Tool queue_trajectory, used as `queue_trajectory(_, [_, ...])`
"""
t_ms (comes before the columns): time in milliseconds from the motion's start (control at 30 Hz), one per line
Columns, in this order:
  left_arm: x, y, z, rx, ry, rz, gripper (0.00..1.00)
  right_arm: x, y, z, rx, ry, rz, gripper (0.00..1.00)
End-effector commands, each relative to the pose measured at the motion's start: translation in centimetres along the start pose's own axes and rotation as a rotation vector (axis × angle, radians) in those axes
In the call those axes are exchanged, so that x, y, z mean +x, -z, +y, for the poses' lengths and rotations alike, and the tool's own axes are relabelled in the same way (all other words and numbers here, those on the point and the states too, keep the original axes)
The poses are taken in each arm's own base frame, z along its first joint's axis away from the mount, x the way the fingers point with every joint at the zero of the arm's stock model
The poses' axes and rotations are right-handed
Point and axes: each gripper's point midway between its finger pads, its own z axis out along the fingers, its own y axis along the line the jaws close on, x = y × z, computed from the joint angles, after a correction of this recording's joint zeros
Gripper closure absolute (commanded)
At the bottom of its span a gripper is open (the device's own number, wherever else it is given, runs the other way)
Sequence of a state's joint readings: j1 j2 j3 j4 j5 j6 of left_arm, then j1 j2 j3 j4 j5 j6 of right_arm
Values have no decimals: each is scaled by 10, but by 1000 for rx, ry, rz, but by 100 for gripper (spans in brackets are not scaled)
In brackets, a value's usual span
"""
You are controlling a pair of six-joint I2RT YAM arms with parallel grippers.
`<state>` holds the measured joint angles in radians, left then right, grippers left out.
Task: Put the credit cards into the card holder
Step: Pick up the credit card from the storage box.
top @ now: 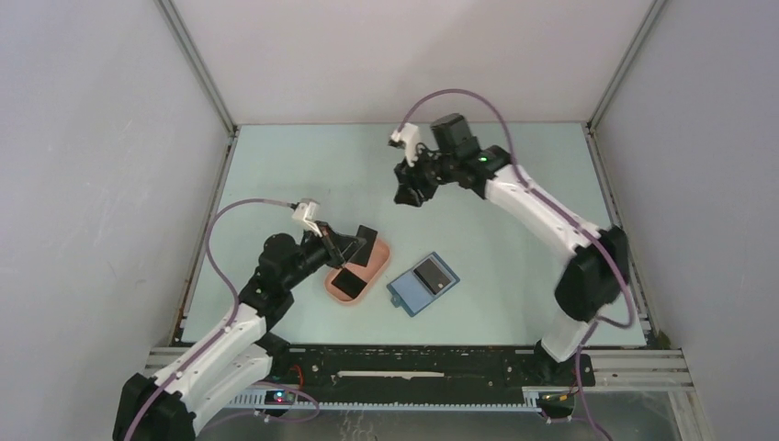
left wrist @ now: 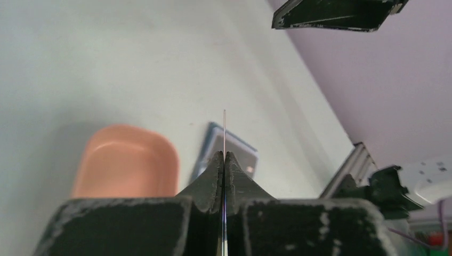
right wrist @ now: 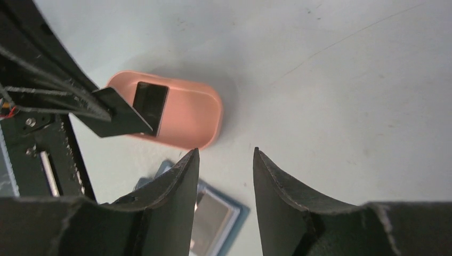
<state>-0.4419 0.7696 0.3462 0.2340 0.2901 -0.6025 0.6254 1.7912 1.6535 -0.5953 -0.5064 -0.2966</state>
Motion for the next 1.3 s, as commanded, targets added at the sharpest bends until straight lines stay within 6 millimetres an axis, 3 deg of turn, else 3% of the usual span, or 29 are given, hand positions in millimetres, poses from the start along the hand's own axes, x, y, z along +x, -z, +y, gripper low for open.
queue_trajectory(0, [-15,7,-56,224,-90,-86,100,-13,64,28,-17,139,-96,50])
queue_trajectory(67, [-16,9,-76,285,-103,-105,100,-11,87,33,29,190,-134,41])
queue_trajectory(100, [-16,9,-84,311,-108,-113,100,-8,96,34,56,188,-148,28])
queue_trajectory(133, [-16,9,-92,331,-110,-118,100,-2,107,41,65,154,-171,6])
queue_trajectory(233, [-16,7,-106,368,-110,-139,100,20,121,75,-133,92,-179,0])
queue_trajectory(300, [-16,6,-113,386,-105,-154,100,35,124,91,-230,89,-204,0])
queue_trajectory(467, [-20,5,-127,420,-75,-231,100,49,137,100,-333,-20,-315,4])
queue_trajectory(567, [-28,8,-137,462,-37,-294,100,49,139,105,-435,-125,-367,15])
queue_trajectory(733, [-32,7,-147,517,32,-322,100,39,142,115,-531,-199,-393,19])
queue_trajectory(1100, [-27,-1,-172,646,108,-299,100,26,141,121,-557,-305,-390,29])
queue_trajectory(1267, [-24,-5,-176,663,123,-289,100,23,140,124,-572,-325,-385,43])
